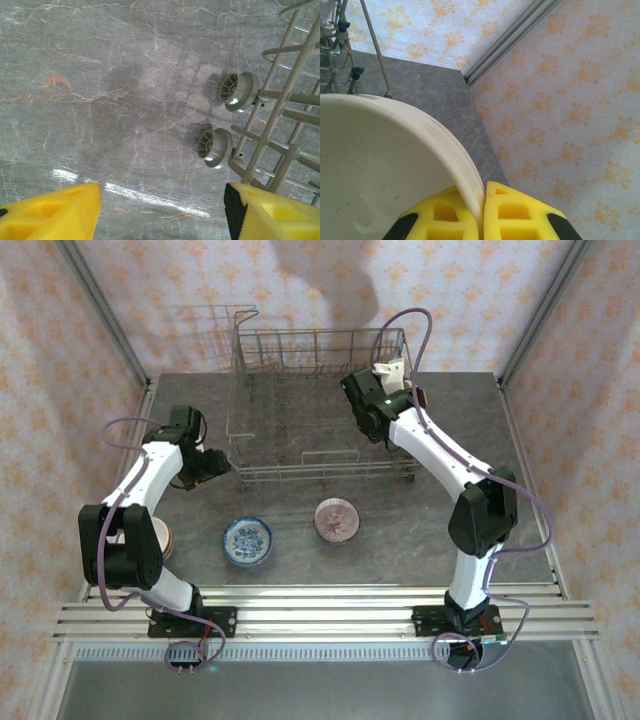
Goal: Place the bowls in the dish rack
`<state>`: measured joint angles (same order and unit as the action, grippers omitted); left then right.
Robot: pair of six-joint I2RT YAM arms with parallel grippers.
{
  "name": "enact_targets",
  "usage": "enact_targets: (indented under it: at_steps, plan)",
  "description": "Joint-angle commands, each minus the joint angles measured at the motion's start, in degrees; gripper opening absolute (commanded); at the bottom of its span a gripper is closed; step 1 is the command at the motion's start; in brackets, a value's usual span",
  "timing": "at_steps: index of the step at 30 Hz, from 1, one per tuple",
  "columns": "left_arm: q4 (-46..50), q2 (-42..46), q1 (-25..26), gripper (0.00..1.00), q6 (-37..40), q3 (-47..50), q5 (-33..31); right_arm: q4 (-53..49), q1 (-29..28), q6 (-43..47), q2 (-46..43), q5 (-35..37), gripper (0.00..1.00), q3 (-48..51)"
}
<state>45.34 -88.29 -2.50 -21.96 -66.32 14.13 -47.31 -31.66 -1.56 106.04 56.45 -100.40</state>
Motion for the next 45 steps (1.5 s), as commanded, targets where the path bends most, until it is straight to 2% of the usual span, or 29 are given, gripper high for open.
enact_targets:
  at_steps: [1, 8, 16, 23, 27, 30, 38, 45]
  plan:
    - [-4.2, 0.4, 3.6, 0.69, 0.1, 0.0, 3.6, 3.1, 0.7, 2.8, 0.5, 6.9, 0.0, -2.6]
    - [-5.5, 1.7, 8.1, 0.7, -0.8, 1.5, 5.1, 4.9, 3.4, 9.4, 2.3, 5.3, 0.0, -2.9]
    - [-7.4, 3.0, 12.5, 0.7, -3.1, 2.7, 4.7, 3.3, 6.4, 12.7, 4.0, 9.0, 0.0, -3.4]
    - [-9.0, 2.5, 14.2, 0.7, -3.9, 3.6, 5.3, 4.2, 7.5, 17.6, 5.4, 11.6, 0.0, -3.0]
    - [-8.6, 3.9, 14.3, 0.7, -3.5, 3.9, 4.6, -2.8, 7.6, 13.6, 7.7, 14.8, 0.0, -5.9]
    - [-5.7, 5.2, 14.0, 0.71, -1.7, 3.2, 1.0, -3.4, 7.6, 12.8, 8.7, 15.5, 0.0, -5.8]
    - [-0.8, 7.8, 12.8, 0.73, 1.9, 0.2, -3.1, -10.5, 8.2, 7.4, 14.1, 18.8, 0.0, -9.6]
    - [-0.6, 10.3, 11.7, 0.73, 2.3, 0.8, -2.5, -10.6, 8.3, 6.8, 17.6, 19.8, 0.0, -10.3]
